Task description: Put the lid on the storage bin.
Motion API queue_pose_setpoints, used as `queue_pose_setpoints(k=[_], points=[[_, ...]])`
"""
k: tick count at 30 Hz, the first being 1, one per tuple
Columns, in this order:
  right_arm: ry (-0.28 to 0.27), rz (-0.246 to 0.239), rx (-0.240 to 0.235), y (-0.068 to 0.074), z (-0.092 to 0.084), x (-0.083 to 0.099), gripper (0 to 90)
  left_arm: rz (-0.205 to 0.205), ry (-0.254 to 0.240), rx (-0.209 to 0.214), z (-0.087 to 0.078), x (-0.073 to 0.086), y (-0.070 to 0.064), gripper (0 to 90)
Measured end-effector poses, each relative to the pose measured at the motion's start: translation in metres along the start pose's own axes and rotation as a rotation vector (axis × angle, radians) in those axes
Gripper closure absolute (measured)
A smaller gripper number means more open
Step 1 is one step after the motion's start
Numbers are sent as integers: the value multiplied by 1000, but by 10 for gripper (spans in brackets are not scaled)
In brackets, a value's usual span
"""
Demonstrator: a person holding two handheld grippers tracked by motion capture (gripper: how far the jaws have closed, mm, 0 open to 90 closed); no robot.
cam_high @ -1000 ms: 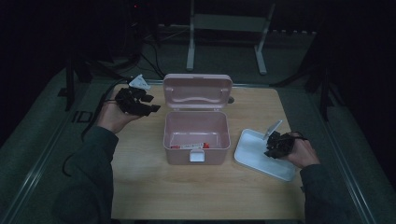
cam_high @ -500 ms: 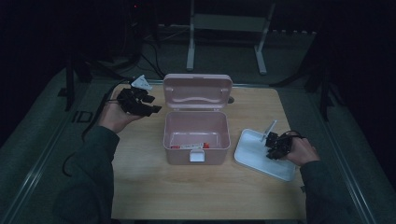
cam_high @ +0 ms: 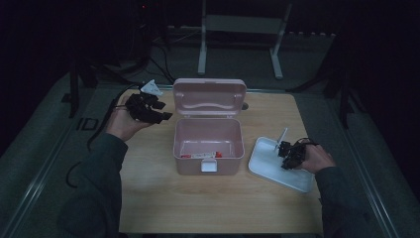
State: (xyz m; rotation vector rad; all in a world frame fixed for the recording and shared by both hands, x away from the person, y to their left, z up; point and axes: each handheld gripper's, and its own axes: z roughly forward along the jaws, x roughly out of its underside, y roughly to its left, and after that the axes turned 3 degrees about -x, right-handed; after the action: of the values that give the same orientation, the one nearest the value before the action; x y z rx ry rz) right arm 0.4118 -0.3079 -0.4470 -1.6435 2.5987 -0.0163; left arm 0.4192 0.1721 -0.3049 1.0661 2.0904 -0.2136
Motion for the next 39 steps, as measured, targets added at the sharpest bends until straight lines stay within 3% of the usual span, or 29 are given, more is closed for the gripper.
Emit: queue_pose_setpoints(k=[11, 25, 38, 39], points=[[22, -6, -15, -5, 7, -4, 841, 6, 3, 7, 3, 0, -1, 512], [19, -74, -55, -7, 6, -9, 892, 7, 8, 12, 3, 2, -1, 512], [13, -142, -85, -10, -15, -16, 894, 5, 4, 19, 2, 3, 0, 513], [5, -148, -75, -13, -27, -17, 894, 5, 0, 21, 3, 2, 0, 513]])
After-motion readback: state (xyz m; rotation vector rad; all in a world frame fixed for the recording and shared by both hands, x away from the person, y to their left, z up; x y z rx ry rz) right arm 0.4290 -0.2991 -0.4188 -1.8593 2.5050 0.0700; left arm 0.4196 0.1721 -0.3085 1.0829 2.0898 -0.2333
